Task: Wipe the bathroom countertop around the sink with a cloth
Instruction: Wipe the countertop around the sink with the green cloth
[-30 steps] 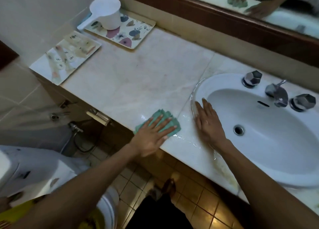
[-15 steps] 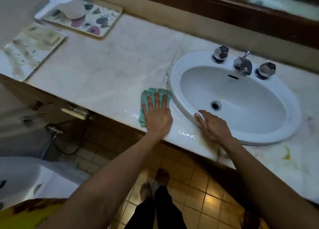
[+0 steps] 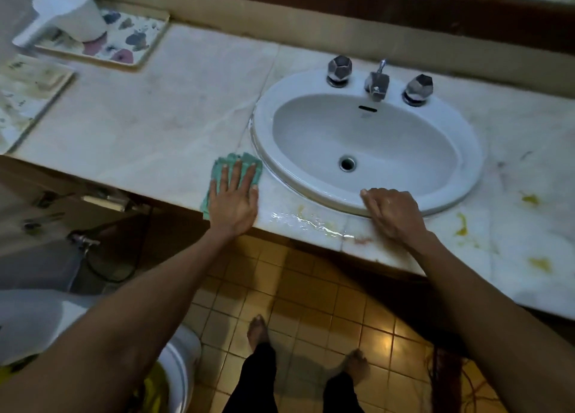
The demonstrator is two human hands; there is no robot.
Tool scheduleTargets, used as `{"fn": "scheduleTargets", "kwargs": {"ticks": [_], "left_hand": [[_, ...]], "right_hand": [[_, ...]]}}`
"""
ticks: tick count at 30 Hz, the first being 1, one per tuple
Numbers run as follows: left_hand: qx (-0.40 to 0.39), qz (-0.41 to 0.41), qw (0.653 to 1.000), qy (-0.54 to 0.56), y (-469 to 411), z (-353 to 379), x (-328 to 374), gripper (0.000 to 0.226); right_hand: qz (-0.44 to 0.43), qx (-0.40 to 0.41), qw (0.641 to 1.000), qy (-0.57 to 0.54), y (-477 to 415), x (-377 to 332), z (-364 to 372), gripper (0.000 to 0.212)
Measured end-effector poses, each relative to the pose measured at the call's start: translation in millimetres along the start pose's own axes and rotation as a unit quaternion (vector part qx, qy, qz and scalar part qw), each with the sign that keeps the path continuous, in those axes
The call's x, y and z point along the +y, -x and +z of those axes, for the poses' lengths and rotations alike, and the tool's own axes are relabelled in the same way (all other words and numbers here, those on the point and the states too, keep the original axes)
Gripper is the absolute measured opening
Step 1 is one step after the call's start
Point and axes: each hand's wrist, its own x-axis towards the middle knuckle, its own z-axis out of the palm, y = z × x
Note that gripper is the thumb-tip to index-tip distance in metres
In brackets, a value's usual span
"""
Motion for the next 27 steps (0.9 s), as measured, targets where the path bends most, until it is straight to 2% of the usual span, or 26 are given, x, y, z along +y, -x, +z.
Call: {"fn": "scheduleTargets", "kwargs": {"ticks": [2, 4, 9, 11, 14, 17, 21, 27], "left_hand": [[0.009, -0.063, 0.998, 0.007, 10, 11, 36, 0.061], [0.005, -0.082, 0.996, 0.027, 24, 21, 72, 0.062], [0.035, -0.124, 0.989, 0.076, 76, 49, 171, 0.062], [0.037, -0.134, 0.987, 0.082, 92, 61, 206, 0.062], [0.024, -0.129, 0.987, 0.095, 117, 77, 258, 0.064], [-0.008, -0.043, 0.993, 0.107, 141, 91, 314, 0.063], [-0.046, 0.097, 0.991, 0.075, 149, 104, 357, 0.061], [-0.075, 0.261, 0.962, 0.002, 126, 84, 276, 0.056]], "right_hand": [[-0.026, 0.028, 0.999, 0.028, 8, 21, -3, 0.049], [-0.055, 0.048, 0.997, 0.036, 16, 44, -5, 0.033], [-0.077, 0.065, 0.995, 0.001, 33, 95, -12, 0.043], [-0.085, 0.055, 0.995, -0.001, 41, 112, -17, 0.043], [-0.079, 0.017, 0.996, -0.037, 55, 132, -30, 0.054], [-0.069, -0.013, 0.995, -0.071, 67, 143, -40, 0.063], [-0.036, -0.026, 0.992, -0.116, 81, 166, -49, 0.053], [0.068, -0.025, 0.986, -0.151, 111, 205, -57, 0.056]]}}
